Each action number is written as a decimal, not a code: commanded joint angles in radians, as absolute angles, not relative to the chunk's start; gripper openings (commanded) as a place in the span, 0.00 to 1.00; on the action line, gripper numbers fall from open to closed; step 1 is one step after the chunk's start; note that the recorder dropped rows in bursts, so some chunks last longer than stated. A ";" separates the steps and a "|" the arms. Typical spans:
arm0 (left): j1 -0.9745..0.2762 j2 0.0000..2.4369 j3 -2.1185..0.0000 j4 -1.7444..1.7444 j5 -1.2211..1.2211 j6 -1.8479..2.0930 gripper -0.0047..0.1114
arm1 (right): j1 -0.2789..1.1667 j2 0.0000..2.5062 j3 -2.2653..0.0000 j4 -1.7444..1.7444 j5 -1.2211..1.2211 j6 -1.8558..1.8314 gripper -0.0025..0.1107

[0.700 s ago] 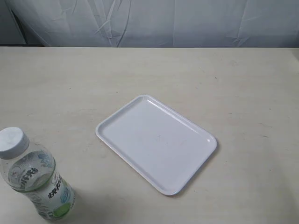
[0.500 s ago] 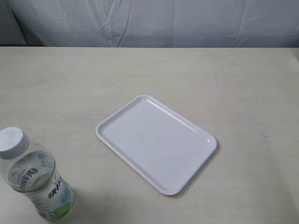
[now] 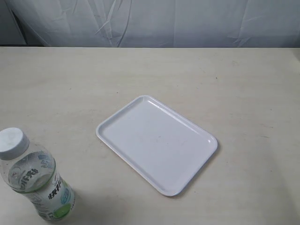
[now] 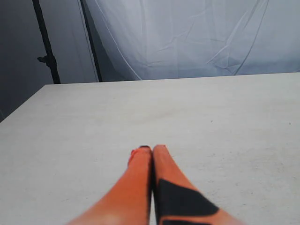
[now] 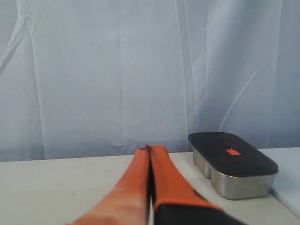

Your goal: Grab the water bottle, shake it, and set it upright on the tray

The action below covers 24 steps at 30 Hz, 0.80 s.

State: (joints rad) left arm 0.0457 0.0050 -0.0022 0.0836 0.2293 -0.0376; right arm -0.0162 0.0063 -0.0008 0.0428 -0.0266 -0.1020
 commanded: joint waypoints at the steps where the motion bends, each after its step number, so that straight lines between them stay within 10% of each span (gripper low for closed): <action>1: 0.047 0.000 0.000 0.085 0.225 -0.044 0.04 | -0.022 0.000 0.000 0.208 -0.125 -0.019 0.02; 9: 0.047 0.000 0.000 0.085 0.225 -0.044 0.04 | -0.020 0.000 0.000 0.596 -0.091 0.475 0.02; 24: 0.047 0.000 0.000 0.085 0.225 -0.044 0.04 | 0.321 0.724 -0.467 -0.345 -0.457 0.670 0.02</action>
State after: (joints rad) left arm 0.0457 0.0050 -0.0022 0.0836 0.2293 -0.0376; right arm 0.2469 0.5922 -0.4430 -0.1487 -0.3041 0.5485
